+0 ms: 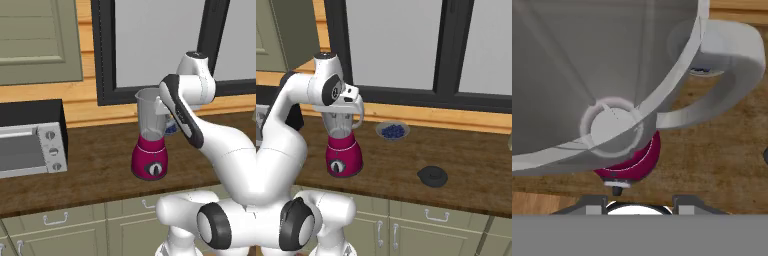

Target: Close the lid blender by securely placing the lid on top.

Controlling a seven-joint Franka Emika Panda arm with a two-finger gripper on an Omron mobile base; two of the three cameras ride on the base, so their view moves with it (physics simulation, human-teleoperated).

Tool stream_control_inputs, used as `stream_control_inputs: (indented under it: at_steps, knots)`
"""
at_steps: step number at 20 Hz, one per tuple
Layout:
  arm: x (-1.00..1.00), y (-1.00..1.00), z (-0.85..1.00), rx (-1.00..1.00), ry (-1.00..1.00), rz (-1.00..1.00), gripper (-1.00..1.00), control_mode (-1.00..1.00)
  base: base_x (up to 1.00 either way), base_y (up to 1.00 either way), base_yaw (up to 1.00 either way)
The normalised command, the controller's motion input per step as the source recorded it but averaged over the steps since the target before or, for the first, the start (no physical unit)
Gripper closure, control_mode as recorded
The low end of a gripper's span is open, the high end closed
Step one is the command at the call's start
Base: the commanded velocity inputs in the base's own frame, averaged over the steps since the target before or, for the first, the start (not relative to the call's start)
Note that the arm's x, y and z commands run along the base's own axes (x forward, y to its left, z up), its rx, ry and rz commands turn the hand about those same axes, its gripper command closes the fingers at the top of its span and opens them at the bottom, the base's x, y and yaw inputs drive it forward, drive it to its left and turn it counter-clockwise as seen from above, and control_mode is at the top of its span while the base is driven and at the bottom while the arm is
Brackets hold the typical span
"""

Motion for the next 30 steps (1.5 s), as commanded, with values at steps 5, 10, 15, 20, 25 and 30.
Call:
stream_control_inputs:
  at_steps: [5,10,15,20,25,30]
  knots:
    - [-0.31,-0.68,-0.04,0.03,0.0,-0.09,-1.0,-1.0,0.0,0.0,0.0]
    - [-0.22,-1.0,-0.15,0.08,0.03,-0.29,-1.0,-1.0,0.0,0.0,0.0]
    - [-0.06,-1.0,-0.23,0.05,0.11,-0.39,-1.0,-1.0,0.0,0.0,0.0]
    - [-0.01,-1.0,-0.4,0.06,0.09,-0.43,-1.0,-1.0,0.0,0.0,0.0]
    - [0.06,-1.0,-0.6,0.08,0.08,-0.3,-1.0,-1.0,0.0,0.0,0.0]
    - [0.0,-0.46,-0.24,0.07,0.01,-0.03,-1.0,-1.0,0.0,0.0,0.0]
